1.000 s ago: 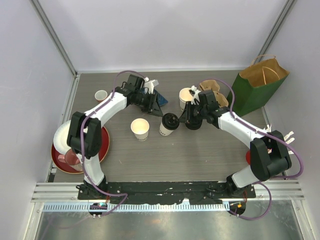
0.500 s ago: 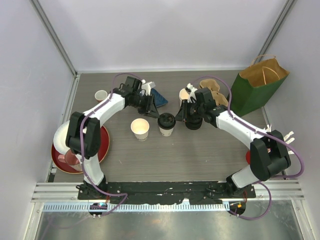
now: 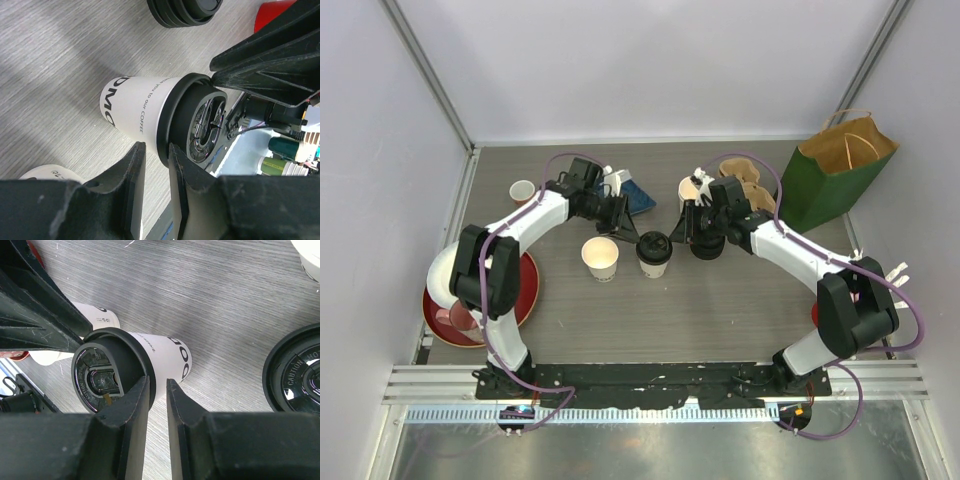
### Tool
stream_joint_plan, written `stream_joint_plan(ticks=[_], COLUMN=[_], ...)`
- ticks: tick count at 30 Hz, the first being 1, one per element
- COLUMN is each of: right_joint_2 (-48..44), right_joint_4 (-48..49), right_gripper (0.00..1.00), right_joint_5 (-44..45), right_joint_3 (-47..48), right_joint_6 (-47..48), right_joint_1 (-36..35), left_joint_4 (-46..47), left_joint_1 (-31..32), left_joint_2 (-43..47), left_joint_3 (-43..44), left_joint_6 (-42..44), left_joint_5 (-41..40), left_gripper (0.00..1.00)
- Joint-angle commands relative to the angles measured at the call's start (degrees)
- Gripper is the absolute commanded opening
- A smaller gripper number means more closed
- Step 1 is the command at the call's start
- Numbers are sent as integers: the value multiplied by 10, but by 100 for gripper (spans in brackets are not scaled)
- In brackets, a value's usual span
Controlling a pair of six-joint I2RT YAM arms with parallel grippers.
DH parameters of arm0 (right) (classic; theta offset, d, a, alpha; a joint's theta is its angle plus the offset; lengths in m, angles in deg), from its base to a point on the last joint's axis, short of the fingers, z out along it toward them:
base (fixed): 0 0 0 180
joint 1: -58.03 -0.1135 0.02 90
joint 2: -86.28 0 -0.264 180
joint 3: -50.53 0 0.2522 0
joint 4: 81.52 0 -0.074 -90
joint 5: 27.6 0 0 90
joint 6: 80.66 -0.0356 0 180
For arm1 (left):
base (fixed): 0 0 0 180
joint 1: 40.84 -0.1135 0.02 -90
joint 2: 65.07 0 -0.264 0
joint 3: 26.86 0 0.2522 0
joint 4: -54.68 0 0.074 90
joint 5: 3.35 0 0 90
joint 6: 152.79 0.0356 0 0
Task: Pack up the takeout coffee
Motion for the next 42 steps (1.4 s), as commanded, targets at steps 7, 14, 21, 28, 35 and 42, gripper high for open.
stream_joint_plan(ticks=[7, 14, 21, 28, 35, 42], right_joint_2=[-7, -25, -34, -39, -32, -14], right_joint_4=[-6, -45, -65, -58, -27, -16], right_gripper=[26, 30, 29, 30, 29, 29], right_joint_5=[-12, -3, -10, -39, -61, -50], right_joint_3=[4, 38, 34, 16, -11, -34], right_joint_6=[3, 20, 24, 15, 4, 4], right_joint_1=[-1, -1, -1, -1, 0, -1], left_joint_4=[3, 4, 3, 2, 4, 12], left_joint_1=[5, 5, 5, 5, 5, 6], left_joint_2=[20, 30, 35, 37, 40, 30], left_joint_3=[-22, -20, -24, -34, -41, -63], left_joint_6=[-1, -3, 0, 0, 0, -2], left_joint_5=[9, 9, 11, 16, 17, 12], left_gripper=[24, 24, 24, 24, 24, 20])
